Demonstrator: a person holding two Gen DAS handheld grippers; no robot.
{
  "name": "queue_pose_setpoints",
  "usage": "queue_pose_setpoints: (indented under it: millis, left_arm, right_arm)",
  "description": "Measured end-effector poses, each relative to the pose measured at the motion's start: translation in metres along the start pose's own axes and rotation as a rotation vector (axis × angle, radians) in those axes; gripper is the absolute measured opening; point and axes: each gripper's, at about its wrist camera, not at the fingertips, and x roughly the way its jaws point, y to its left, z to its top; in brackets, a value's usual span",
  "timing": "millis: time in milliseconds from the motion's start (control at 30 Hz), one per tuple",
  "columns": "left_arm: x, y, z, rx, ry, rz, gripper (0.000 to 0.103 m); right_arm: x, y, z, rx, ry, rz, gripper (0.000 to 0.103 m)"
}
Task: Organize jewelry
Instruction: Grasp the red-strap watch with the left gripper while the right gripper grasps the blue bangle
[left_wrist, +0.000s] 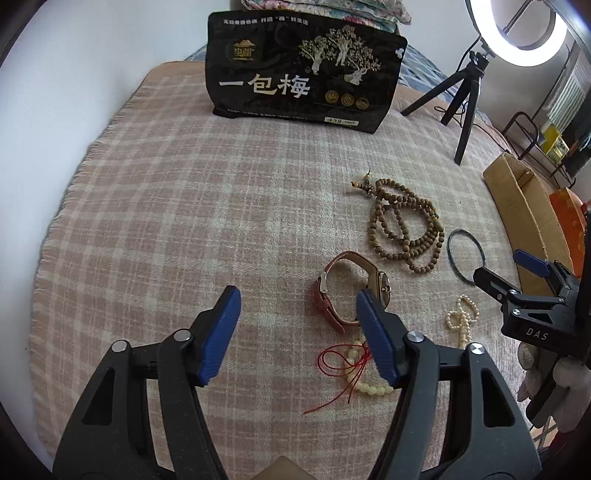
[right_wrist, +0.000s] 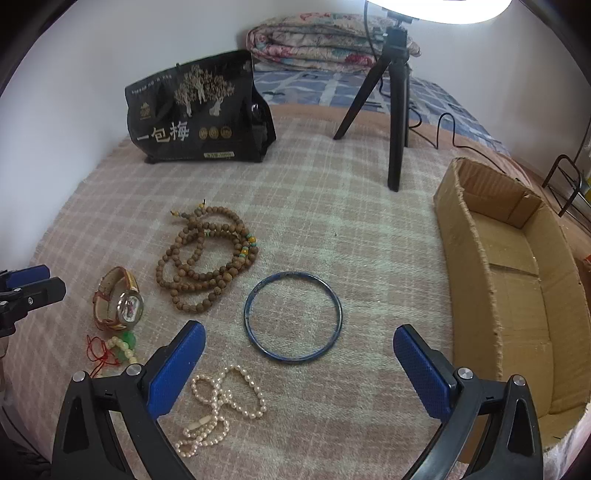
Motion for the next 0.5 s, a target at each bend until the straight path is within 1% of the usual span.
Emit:
queue_pose_setpoints:
  millis: [67,133,300,433,467,500]
  left_arm:
    - [0.006,0.000,0.002,-0.004,0.019,-0.024,0.062]
    - [0.010,-0.002,0.003,0.000,0.025,-0.029,0.058]
    - [0.017,-0.003,0.006,0.001,0.037,-0.037,0.058]
    - [0.024,-0.001,0.006,-0.004,0.053,-0.044,0.058]
    - [0.026,0.000,0.006,-0.007,0.058,-0.042,0.057]
    - [0.028,0.001,0.006,-0.009,0.061,-0.043,0.054]
  right_arm:
    - [0.005,-0.001,0.000,0.000,0.016,0.001,0.103]
    - [0.011,0.000,0.001,-0.004,0.034,-0.001,0.103]
    - [0.023,0.000,0.003,-0.007,0.063,-0.021,0.103]
    - [0.031,-0.002,0.005,0.015,0.090,-0.010,0.103]
    - [0.033,-0.002,0.005,0.020,0.097,-0.005,0.103]
    - [0.035,-0.002,0.006,0.022,0.104,-0.005,0.103]
